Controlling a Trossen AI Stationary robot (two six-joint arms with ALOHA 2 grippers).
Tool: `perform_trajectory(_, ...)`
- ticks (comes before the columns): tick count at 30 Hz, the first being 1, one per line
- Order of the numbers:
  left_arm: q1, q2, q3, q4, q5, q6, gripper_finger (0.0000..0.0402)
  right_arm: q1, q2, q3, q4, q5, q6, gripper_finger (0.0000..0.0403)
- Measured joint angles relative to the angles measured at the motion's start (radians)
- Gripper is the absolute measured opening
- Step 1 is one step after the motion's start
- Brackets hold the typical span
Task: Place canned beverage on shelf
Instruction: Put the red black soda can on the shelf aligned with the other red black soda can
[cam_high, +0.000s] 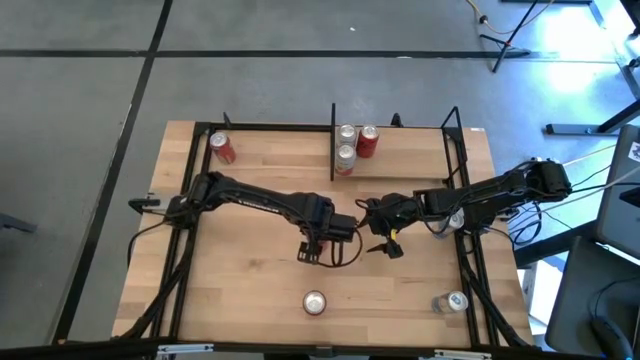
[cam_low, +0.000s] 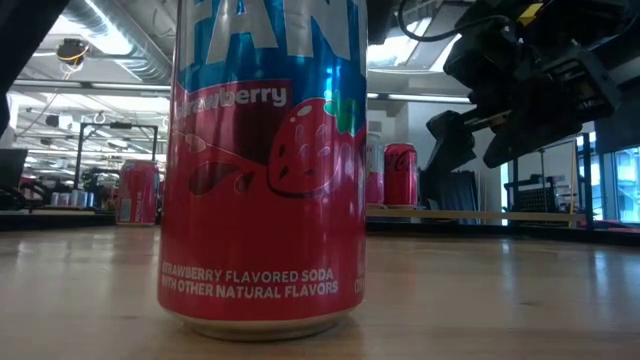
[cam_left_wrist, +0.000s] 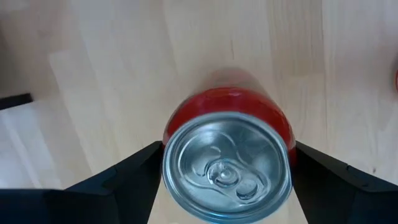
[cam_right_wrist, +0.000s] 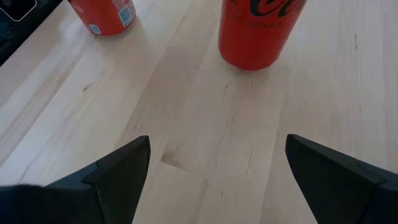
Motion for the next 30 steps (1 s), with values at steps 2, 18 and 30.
perform_trajectory(2,-0.005,0.000,-0.032,0.010,0.007,0.007,0.0311,0.000,0.000,0.000,0.000,0.000,0.000,0.0357)
perform_trajectory(18,-0.056,-0.029,-0.052,0.010,-0.094,-0.030,0.0358,0.000,0.000,0.000,0.028,0.000,0.000,0.0357)
perform_trajectory(30,-0.107,-0.122,-0.100,-0.058,-0.155,-0.284,0.0361,0.000,0.075,0.001,0.171,0.000,0.000,0.0357)
